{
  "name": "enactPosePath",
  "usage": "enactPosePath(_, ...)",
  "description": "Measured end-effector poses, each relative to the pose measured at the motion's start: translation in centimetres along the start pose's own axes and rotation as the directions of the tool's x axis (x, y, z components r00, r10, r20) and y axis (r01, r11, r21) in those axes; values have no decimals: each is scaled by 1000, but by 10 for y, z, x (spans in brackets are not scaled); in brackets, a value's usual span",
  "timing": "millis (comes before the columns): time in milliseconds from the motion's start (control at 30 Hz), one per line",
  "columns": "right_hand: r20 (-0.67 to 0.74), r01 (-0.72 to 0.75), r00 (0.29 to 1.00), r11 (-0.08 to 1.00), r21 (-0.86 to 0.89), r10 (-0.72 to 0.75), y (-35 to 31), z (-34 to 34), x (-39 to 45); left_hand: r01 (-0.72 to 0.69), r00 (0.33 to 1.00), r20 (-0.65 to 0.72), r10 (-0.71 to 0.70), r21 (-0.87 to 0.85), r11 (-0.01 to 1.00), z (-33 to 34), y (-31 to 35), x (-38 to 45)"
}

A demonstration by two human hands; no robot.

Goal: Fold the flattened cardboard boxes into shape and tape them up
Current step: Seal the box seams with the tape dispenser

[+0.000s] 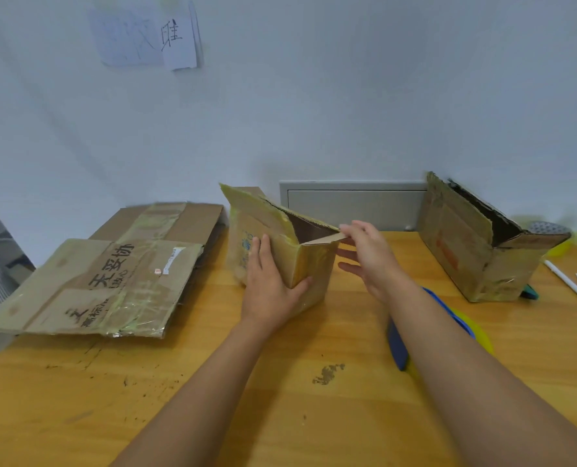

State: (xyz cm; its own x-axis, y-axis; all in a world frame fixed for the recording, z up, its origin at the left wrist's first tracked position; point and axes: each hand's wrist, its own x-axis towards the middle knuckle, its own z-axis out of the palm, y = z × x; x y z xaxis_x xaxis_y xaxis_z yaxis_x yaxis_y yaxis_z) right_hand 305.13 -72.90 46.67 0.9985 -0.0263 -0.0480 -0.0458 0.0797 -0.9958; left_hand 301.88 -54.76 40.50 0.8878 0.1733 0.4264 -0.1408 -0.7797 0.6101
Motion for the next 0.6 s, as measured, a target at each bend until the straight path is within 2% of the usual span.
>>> enactPosePath(133, 15, 140, 990, 962, -233, -141, 6, 2, 1, 62, 993, 99, -56, -55, 997, -6, -15, 5)
enactPosePath(233, 14, 185, 982, 929, -320, -191, 10, -6, 1, 84, 988, 141, -69, -103, 991, -3, -9, 12)
enactPosePath(367, -8, 207, 972, 874, -440, -234, 3, -26, 2, 62, 981, 190, -29, -169, 984, 12, 11, 26)
enactPosePath(600, -57, 176, 969, 837, -518, -239, -8, -78, 11, 14, 960, 277, 50, -226, 974, 53, 53, 52)
